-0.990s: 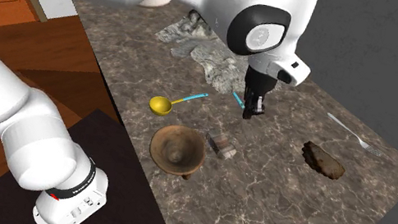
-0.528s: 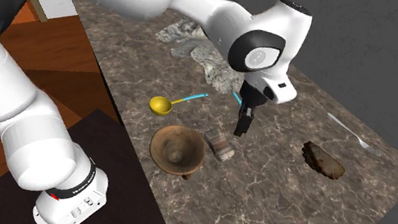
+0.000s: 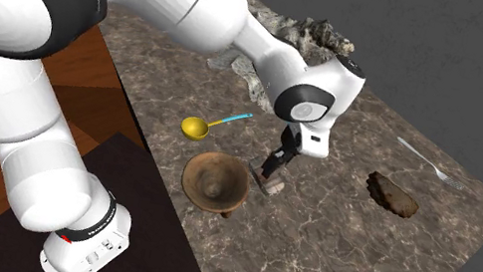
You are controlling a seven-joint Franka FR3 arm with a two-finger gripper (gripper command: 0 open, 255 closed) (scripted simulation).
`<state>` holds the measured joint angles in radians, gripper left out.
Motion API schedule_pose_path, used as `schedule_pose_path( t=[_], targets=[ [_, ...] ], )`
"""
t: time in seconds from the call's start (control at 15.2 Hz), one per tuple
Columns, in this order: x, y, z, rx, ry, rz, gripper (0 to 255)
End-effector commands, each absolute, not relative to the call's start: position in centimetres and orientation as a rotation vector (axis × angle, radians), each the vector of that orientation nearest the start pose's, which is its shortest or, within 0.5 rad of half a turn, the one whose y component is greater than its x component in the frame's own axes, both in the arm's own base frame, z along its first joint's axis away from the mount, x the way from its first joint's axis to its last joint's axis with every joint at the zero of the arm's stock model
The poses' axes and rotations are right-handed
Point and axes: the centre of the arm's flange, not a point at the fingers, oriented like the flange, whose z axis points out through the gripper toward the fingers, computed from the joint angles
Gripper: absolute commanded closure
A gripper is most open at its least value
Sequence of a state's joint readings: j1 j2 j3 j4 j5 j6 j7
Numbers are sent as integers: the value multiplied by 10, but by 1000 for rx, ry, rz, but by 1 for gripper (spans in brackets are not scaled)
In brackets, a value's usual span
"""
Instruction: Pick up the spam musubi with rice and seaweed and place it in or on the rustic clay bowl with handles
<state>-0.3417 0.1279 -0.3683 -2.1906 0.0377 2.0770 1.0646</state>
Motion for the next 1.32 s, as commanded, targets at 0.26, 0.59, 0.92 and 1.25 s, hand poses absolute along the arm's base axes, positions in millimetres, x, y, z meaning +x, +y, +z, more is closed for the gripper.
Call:
schedule_pose_path(
  t=[0.26, 0.59, 0.92, 1.25],
  targets=[
    [390, -332, 282, -1944, 2511, 368, 0],
    [388, -331, 274, -1944, 2511, 368, 0],
    [388, -331, 274, -1944, 2511, 368, 255],
    [388, -331, 274, -1944, 2511, 368, 255]
  ],
)
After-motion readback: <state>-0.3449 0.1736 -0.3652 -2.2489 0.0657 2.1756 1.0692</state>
